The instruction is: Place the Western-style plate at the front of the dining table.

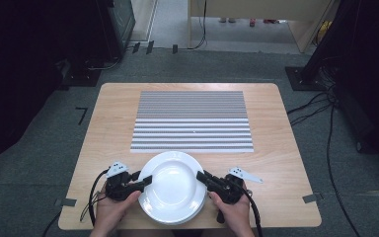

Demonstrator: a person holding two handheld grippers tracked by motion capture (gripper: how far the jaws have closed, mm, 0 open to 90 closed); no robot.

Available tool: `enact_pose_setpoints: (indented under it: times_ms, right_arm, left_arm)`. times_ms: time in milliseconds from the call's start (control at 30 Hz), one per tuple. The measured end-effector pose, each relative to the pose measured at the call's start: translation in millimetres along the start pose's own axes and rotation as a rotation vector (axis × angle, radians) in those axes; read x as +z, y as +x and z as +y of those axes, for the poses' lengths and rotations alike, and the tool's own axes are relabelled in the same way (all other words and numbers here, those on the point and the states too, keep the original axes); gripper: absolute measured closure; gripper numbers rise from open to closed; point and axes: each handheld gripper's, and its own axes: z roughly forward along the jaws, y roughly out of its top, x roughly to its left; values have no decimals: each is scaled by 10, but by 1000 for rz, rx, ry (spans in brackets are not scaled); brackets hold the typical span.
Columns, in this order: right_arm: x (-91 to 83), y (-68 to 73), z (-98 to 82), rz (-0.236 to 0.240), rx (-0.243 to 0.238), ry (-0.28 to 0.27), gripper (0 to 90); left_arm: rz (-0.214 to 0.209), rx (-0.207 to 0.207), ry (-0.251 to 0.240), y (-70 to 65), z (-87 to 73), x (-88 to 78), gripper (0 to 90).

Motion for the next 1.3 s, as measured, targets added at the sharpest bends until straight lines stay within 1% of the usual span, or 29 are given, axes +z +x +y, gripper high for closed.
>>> enact_pose_setpoints:
  times_ms: [100,133,167,400,433,467,500,533,633,733,767,800,900,967,1067,1133,1200,1267,1300]
  right_arm:
    - [10,26,-12,12,-24,-25,775]
    - [10,26,-12,12,-24,-25,775]
    - [12,42,-16,18,-36,-37,774]
    - [42,25,-33,5,-48,-45,768]
    - [46,30,-32,5,-51,-48,768]
    - [46,30,-32,5,-51,-48,768]
    - [55,42,-25,2,-59,-48,767]
    - [57,44,-25,2,-60,-49,767]
    - [76,43,-22,-3,-62,-54,767]
    - [89,42,-26,-8,-60,-57,766]
    - [103,42,-30,-15,-55,-59,765]
    - [103,42,-30,-15,-55,-59,765]
    - [117,50,-25,-20,-42,-61,769]
    - [120,60,-28,-24,-43,-65,768]
    - [122,78,-43,-35,-37,-74,768]
    - [124,75,-50,-27,-32,-85,772]
    - [122,77,-52,-24,-23,-90,773]
    - [112,75,-45,-13,-8,-96,777]
    - [111,73,-43,-13,-9,-98,777]
  left_arm:
    - [8,4,-10,-9,-8,3,533]
    - [8,4,-10,-9,-8,3,534]
    - [11,3,-14,-14,-11,3,535]
    - [35,5,-25,-32,-32,-8,577]
    - [38,2,-36,-35,-40,-28,585]
    - [38,2,-36,-35,-40,-28,589]
    - [24,-14,-41,-30,-47,-51,589]
    - [20,-18,-43,-26,-58,-55,591]
    - [19,-23,-48,-28,-76,-66,599]
    - [27,-23,-60,-35,-89,-81,611]
    - [25,-35,-76,-30,-101,-88,619]
    - [25,-35,-76,-30,-101,-88,628]
    - [22,-53,-99,-17,-126,-98,646]
    - [17,-55,-102,-9,-131,-100,649]
    - [23,-45,-118,-18,-138,-105,651]
    - [14,-55,-133,-4,-141,-117,656]
    - [-16,-79,-158,13,-139,-141,675]
    - [-15,-72,-169,2,-135,-151,679]
    - [-19,-75,-172,-1,-136,-152,680]
